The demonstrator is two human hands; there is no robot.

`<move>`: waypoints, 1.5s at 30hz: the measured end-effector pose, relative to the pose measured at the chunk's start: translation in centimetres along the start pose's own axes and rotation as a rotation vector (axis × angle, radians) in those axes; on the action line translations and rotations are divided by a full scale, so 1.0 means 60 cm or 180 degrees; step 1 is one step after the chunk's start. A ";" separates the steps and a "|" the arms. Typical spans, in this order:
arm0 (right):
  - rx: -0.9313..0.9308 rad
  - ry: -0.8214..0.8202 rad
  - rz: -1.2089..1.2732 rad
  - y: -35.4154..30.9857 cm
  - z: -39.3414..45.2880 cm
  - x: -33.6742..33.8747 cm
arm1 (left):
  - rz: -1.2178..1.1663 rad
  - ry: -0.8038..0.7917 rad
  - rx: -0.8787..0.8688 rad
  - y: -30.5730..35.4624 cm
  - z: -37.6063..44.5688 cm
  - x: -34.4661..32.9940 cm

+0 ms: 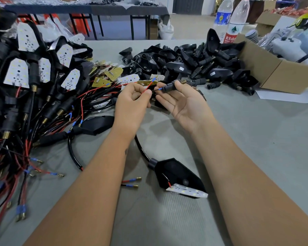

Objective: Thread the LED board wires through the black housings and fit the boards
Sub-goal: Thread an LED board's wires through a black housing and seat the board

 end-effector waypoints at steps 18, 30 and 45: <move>0.0262 0.0048 -0.1264 0.019 -0.011 -0.008 | -0.0161 0.0179 0.0345 -0.002 -0.001 0.000; 0.0427 0.0473 -0.0685 0.013 -0.012 -0.005 | -0.0021 0.0133 0.0364 -0.004 -0.004 -0.002; 0.0604 0.0449 -0.1185 0.023 -0.008 -0.013 | -0.0264 0.0106 0.0360 -0.001 -0.008 -0.010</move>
Point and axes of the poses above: each hand's wrist, its own z-axis towards the middle knuckle, its own x-axis out of the back of the hand, y = z × x, the point moved 1 cm from there along z, towards the middle knuckle, and after that the axes turned 6 degrees about -z, right-handed, at the moved point
